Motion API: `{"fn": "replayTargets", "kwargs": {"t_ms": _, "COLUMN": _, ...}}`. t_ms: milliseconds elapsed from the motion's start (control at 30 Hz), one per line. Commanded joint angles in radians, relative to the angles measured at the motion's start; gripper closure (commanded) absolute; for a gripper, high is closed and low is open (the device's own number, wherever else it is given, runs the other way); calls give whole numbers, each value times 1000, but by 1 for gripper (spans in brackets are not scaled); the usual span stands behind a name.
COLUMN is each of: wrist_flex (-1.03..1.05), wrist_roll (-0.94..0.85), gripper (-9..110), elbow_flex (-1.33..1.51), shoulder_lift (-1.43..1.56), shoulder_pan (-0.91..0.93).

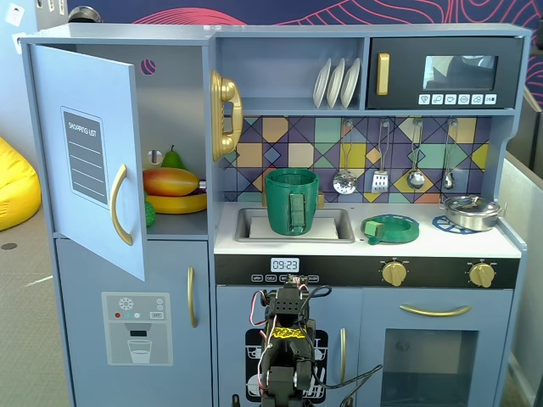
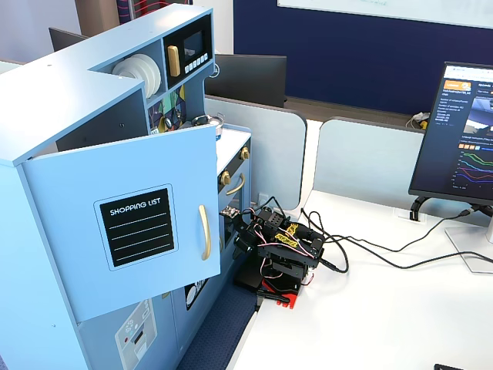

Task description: Close the left cabinet door

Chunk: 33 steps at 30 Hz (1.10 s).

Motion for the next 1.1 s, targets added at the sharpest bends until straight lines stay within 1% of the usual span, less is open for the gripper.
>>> {"fn": "replayTargets", "kwargs": {"t_ms": 0, "wrist_flex": 172, "wrist_roll": 20, "gripper": 101, "elbow_flex": 11, "shoulder_lift": -11, "shoulder_pan": -23}}
{"fn": "replayTargets", "kwargs": {"t_ms": 300, "wrist_flex": 172, "wrist_roll": 26, "gripper": 101, "elbow_flex": 11, "shoulder_lift": -11, "shoulder_pan": -37}}
{"fn": "replayTargets", "kwargs": {"t_ms": 433, "wrist_flex": 140, "wrist_roll": 58, "gripper": 101, "elbow_flex": 9, "shoulder_lift": -14, "shoulder_pan": -103}}
{"fn": "replayTargets", "kwargs": {"t_ms": 500, "wrist_flex": 101, "wrist_roll": 66, "gripper": 101, "elbow_flex": -15, "shoulder_lift": -15, "shoulder_pan": -173}}
{"fn": "replayTargets", "kwargs": {"t_ms": 633, "wrist_flex": 21, "wrist_roll": 114, "gripper": 101, "elbow_flex": -153, "shoulder_lift": -55, "shoulder_pan": -410}}
{"fn": "replayTargets", "kwargs": {"t_ms": 800, "wrist_flex": -51, "wrist_roll": 144, "gripper": 101, "elbow_flex": -400, "shoulder_lift": -141, "shoulder_pan": -658}}
{"fn": "replayTargets", "kwargs": {"t_ms": 933, "wrist_flex": -58, "wrist_roll": 173, "gripper": 101, "elbow_flex": -615, "shoulder_lift": -193, "shoulder_pan": -839}}
{"fn": "replayTargets", "kwargs": {"t_ms": 1033, "wrist_flex": -107, "wrist_roll": 141, "gripper": 101, "elbow_flex": -747, "shoulder_lift": -227, "shoulder_pan": -934}}
{"fn": "replayTargets", "kwargs": {"t_ms": 1067, "wrist_flex": -121, "wrist_roll": 92, "gripper": 101, "elbow_flex": -784, "shoulder_lift": -233, "shoulder_pan": -965}}
